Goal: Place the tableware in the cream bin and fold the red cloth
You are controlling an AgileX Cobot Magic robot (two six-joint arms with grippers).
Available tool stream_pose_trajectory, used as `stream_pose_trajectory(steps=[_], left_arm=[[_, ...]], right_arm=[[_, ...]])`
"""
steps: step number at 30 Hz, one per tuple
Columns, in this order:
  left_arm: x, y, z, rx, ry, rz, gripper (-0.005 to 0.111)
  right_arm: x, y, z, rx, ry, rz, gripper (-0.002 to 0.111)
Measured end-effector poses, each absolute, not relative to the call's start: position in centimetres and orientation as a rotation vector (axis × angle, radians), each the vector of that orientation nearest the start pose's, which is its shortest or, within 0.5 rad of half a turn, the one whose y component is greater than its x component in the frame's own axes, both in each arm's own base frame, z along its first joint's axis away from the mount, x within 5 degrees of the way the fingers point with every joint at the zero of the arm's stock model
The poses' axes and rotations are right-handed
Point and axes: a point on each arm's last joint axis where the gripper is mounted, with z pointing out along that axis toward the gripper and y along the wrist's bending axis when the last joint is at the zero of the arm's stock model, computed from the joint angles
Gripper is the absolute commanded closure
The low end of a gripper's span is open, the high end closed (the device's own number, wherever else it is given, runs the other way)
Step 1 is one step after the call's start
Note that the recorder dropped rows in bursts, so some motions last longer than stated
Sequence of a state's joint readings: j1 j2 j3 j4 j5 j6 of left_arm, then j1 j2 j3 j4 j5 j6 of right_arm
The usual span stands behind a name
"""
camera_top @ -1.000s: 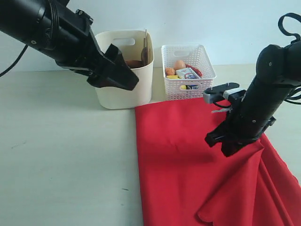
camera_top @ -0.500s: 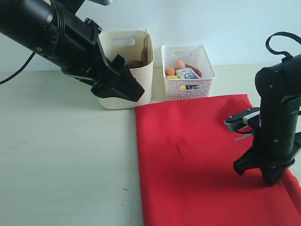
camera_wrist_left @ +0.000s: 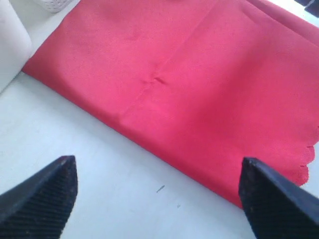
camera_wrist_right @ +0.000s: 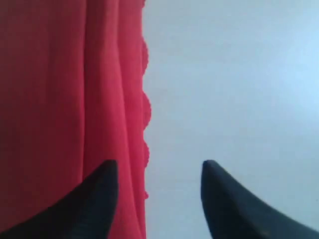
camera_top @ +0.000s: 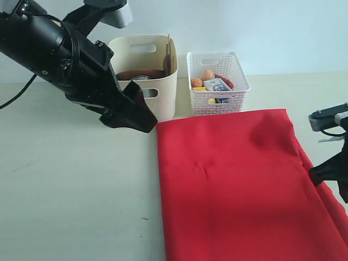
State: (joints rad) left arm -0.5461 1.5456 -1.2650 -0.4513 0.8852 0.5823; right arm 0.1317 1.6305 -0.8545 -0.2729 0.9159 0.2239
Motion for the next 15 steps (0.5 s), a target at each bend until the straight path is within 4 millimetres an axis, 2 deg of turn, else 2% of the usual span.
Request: stream_pose_trajectory(steps=[1,2,3,4,5,11,15], left_arm=[[26.1,-19.4,31.0,1.153,2.313,-0.534,0.045],[26.1,-19.4,31.3,1.144,2.305,-0.534,0.061],[25.9,-19.2,31.8,1.132,2.283,-0.526,0.071],[25.8,-19.1,32.1,1.121,2.279,-0.525,0.091],[25.5,-18.9,32.6,1.092,2.281,-0.526,0.103],[24.2,-17.9,34.5,1.040,2.254,-0.514,0.106],[21.9,-16.1,35.8,0.994,2.221,-0.481,0.106]], right_arm=[[26.3,0.8,17.0,-0.070,3.107,-0.313,0.040],[26.4,0.4,17.0,-0.050,3.096,-0.298,0.039],[26.6,0.0,16.9,-0.014,3.077,-0.257,0.039],[26.8,-0.2,16.9,0.002,3.062,-0.217,0.039],[27.1,-0.3,16.9,0.017,3.042,-0.155,0.039],[28.5,0.4,15.8,0.038,3.036,0.104,0.039],[30.2,1.0,14.2,0.043,3.035,0.200,0.036]])
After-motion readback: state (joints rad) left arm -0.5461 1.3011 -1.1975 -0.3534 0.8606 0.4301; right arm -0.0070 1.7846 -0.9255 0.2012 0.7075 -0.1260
